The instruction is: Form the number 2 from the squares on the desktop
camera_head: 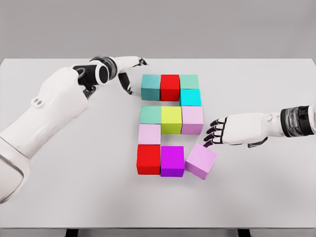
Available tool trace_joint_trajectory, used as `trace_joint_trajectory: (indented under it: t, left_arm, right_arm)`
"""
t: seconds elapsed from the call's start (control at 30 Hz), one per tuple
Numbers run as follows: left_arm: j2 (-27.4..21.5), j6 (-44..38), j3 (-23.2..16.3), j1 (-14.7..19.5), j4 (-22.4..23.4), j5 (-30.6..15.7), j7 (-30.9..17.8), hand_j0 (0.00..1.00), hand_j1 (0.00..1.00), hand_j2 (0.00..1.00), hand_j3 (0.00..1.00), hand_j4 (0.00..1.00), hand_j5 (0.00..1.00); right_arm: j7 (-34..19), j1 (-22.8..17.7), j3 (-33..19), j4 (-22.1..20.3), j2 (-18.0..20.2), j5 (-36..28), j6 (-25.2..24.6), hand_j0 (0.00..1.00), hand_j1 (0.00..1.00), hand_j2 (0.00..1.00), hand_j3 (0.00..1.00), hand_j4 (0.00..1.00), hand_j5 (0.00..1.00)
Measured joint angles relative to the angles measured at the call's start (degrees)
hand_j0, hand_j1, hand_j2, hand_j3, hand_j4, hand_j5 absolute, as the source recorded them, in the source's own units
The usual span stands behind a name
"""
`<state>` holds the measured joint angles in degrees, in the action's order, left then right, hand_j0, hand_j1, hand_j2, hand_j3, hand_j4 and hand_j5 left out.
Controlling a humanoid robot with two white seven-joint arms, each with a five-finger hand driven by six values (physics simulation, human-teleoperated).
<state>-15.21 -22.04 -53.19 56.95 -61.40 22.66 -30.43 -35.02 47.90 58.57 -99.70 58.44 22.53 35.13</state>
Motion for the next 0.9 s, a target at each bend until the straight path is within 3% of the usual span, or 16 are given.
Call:
trace_joint_trajectory:
  t: [0.2, 0.4, 0.5, 0.9]
  left_arm:
    - [-11.29, 8.82, 0.28, -0.09, -3.6, -2.5, -0.14, 1.0, 1.0, 1.0, 1.0, 1.0, 1.0]
    - [-24.03, 41.66, 0.17, -1.49, -5.0, -10.49, -0.48, 1.0, 1.0, 1.0, 1.0, 1.0, 1.0]
    - [-26.73, 51.45, 0.27, -2.37, -3.96, -12.54, -0.47, 1.0, 1.0, 1.0, 1.0, 1.0, 1.0]
    - [-28.21, 57.07, 0.55, -2.81, 0.83, -13.91, -0.37, 1.0, 1.0, 1.0, 1.0, 1.0, 1.0]
  right_arm:
    - [0.0, 0.09, 0.0, -0.16, -0.23, -0.26, 0.0, 1.0, 1.0, 1.0, 1.0, 1.0, 1.0]
    - [0.0, 0.53, -0.02, -0.19, -0.53, -1.75, 0.0, 1.0, 1.0, 1.0, 1.0, 1.0, 1.0]
    - [0.0, 0.7, -0.03, -0.16, -0.62, -2.37, 0.0, 1.0, 1.0, 1.0, 1.0, 1.0, 1.0]
    - [0.0, 1.32, -0.05, -0.64, -1.34, -2.94, 0.0, 1.0, 1.0, 1.0, 1.0, 1.0, 1.0]
